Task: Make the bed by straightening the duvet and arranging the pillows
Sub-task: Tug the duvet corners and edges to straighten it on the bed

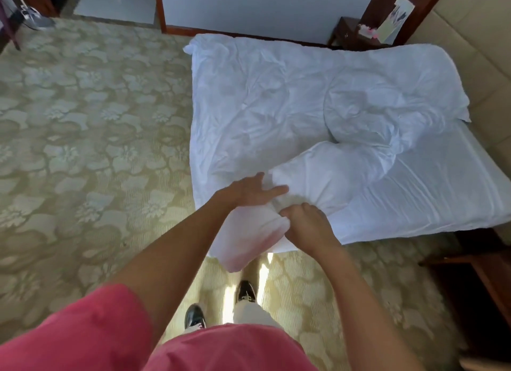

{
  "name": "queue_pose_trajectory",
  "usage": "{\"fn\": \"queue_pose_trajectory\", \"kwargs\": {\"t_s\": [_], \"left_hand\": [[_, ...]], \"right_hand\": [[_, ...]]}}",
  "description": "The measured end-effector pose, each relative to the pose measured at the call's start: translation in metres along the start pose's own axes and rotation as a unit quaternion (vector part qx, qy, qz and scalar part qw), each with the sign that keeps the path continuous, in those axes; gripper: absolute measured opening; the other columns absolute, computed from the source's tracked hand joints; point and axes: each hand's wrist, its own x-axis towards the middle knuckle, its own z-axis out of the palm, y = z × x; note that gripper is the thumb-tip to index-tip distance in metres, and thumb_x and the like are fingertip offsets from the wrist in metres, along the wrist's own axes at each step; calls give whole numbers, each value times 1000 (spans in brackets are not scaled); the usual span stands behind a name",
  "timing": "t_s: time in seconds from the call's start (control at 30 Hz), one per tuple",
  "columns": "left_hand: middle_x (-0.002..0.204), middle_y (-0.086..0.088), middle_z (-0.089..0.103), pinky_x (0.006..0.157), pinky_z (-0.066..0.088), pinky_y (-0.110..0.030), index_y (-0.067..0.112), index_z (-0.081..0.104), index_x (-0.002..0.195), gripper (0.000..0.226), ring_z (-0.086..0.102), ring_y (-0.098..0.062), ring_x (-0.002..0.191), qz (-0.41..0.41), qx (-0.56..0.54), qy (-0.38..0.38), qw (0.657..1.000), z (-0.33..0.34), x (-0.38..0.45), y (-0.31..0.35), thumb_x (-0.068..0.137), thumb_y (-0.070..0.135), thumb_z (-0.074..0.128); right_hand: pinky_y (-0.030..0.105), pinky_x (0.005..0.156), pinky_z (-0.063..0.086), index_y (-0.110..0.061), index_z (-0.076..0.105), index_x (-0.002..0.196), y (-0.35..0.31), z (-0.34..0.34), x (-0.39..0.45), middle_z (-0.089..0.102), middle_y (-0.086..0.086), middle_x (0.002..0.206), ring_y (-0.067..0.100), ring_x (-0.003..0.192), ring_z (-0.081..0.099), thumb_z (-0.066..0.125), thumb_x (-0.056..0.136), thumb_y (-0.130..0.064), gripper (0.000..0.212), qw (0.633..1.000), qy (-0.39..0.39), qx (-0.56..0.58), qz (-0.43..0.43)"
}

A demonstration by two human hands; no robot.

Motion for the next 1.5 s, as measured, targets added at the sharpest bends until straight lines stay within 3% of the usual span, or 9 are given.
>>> {"fn": "queue_pose_trajectory", "kwargs": {"t_s": [0.27,0.4,0.5,0.57,0.67,0.83,0.97,1.03,1.5], "left_hand": [[82,-3,73,73,54,-36,11,72,87,81,71,-21,80,-35,-70,15,997,16,12,-14,58,86,65],[87,-7,72,81,56,-37,9,70,95,76,71,-26,85,-27,-115,52,992,11,13,13,58,75,77],[113,11,71,103,49,-36,36,68,106,50,65,-10,109,-13,-141,87,986,8,-1,30,67,65,79],[112,16,69,108,45,-34,32,63,125,66,61,-6,114,-8,-137,107,985,11,-18,36,69,62,80],[86,5,75,93,52,-32,23,75,91,31,70,-10,90,-28,-80,79,993,26,-54,46,78,51,78],[49,20,55,53,37,-9,35,64,49,37,51,5,46,-61,-73,36,995,54,-114,58,84,34,78],[75,17,70,68,50,-21,25,72,85,10,63,3,68,-97,-4,31,995,79,-141,35,81,30,79],[93,13,71,83,52,-26,24,68,105,31,65,-5,87,-124,59,47,989,89,-144,17,77,32,80],[114,0,70,89,49,-30,23,64,111,32,64,-21,109,-152,263,86,949,183,-197,-37,83,37,63]], "right_hand": [[31,64,40,-37,41,57,38,-11,18,55,-2,74,25,84,62,70,83,-36,39,984,-128,66,-104],[24,52,27,-20,51,61,72,-20,27,42,-10,59,4,56,39,80,73,-51,44,964,-154,146,-161],[30,53,39,-14,45,62,96,-26,36,48,-3,54,6,47,45,78,77,-51,52,946,-179,233,-139],[37,63,52,-16,54,74,107,-31,47,60,-5,66,13,64,63,79,74,-48,41,938,-142,288,-129],[35,96,44,-37,52,121,117,-37,72,53,-13,116,11,113,50,83,64,-50,66,961,-34,133,-241],[44,120,13,-31,35,149,130,-9,94,22,-5,158,15,149,14,79,58,-69,108,931,-210,-114,-275],[33,90,42,-23,64,105,135,4,74,63,-3,116,22,117,57,77,57,-74,71,955,-147,-60,-250],[31,78,45,-22,64,91,136,3,53,67,2,105,26,105,63,77,60,-72,60,973,-129,-38,-190],[32,79,52,-16,61,104,123,37,-166,67,2,102,23,96,64,62,83,-53,42,983,-176,-57,15]]}}
